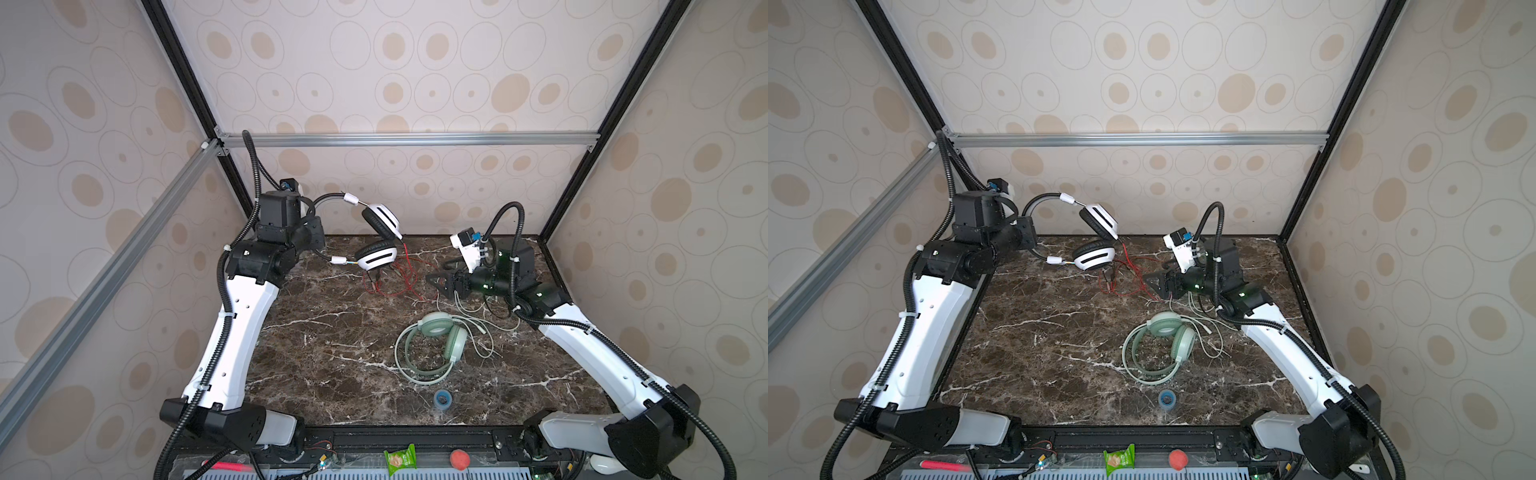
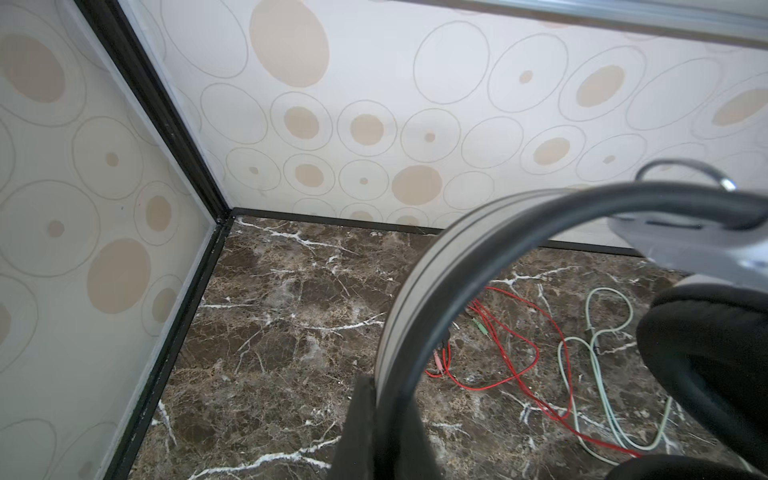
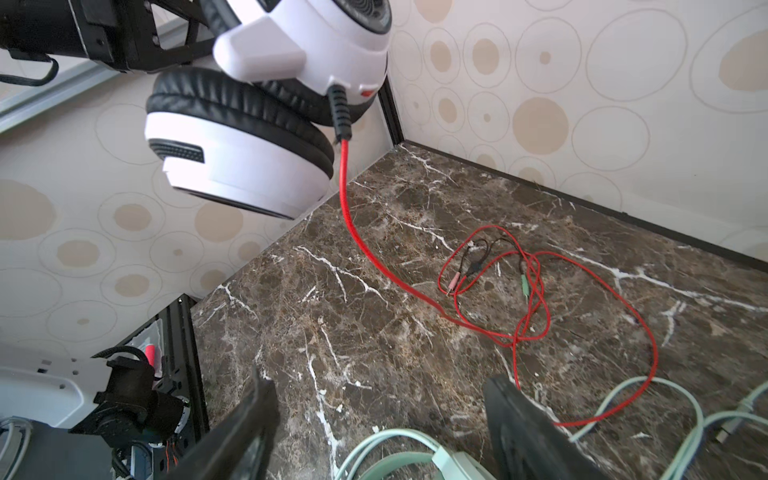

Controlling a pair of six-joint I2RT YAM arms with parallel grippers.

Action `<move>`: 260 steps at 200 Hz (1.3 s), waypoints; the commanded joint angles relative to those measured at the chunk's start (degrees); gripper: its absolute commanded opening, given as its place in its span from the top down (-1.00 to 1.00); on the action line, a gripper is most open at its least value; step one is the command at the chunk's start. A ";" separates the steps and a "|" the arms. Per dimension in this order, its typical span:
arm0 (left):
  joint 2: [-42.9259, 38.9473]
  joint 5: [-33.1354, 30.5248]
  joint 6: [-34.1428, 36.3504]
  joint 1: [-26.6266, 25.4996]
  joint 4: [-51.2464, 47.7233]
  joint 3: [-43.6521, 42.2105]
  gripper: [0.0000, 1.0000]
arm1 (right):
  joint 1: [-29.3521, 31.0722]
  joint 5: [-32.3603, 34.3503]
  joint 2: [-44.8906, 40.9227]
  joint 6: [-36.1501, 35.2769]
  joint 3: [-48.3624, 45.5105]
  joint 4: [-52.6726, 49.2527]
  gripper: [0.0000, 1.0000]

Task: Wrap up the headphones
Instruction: 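Lift the headset with the left gripper while the right gripper grasps the red cable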

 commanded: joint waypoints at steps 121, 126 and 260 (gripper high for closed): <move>-5.35 11.82 -8.18 -0.49 -1.72 7.68 1.00 | 0.41 -15.49 14.72 12.66 -0.53 29.72 -0.67; -5.33 12.23 -8.45 -0.48 -1.38 8.04 1.00 | 0.40 -15.45 15.07 12.71 0.00 29.85 -0.67; 3.12 17.30 -16.28 -0.40 2.95 22.63 1.00 | 0.51 -15.45 22.64 15.48 2.67 34.99 -0.37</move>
